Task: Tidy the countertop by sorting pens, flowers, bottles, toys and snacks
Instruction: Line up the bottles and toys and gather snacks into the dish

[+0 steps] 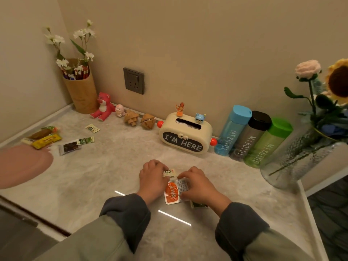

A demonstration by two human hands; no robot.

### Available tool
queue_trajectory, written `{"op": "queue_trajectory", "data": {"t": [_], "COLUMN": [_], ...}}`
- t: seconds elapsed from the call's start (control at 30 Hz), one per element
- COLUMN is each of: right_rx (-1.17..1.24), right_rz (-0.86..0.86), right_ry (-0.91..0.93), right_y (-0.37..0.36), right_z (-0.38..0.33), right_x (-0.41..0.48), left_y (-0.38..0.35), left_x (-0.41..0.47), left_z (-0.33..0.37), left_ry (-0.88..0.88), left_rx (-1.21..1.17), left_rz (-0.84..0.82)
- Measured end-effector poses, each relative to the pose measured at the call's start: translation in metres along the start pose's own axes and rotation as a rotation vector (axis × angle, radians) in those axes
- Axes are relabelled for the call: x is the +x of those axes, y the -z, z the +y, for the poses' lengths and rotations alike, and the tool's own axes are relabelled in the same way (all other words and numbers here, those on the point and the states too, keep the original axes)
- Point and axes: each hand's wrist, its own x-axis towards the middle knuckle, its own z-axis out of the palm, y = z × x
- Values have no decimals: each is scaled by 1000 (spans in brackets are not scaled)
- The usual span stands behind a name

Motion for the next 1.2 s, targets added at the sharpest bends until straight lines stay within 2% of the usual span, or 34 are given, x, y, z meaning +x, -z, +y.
{"op": "queue_trajectory", "data": {"t": [0.13,0.2,0.27,0.43,0.53,0.87,1.0,1.2], "right_rx": [62,124,224,382,506,820,859,858], "right_rz": [49,88,147,247,228,87,4,-13], "right_ry": [-19,-14,8,124,144,157,151,80], "right_y": [3,9,18,26,16,-33,-57,-88], "right_z": [-4,-10,-19,-69,-106,-272,-331,-391], "right_x": [-2,0,4,19,33,98,121,148], "left_y": [9,14,23,59,87,185,213,225], "left_x": [-3,-1,3,11,10,-4,-12,-9], "left_z": [1,-4,-10,-39,-69,-218,-280,-345], "left_ry": [39,108,184,263,287,423,493,485], "left_rx": [-122,-279,-491,-683,-748,-674,-575,-541], "left_rz": [-62,-137,-139,104,217,478,536,499]}}
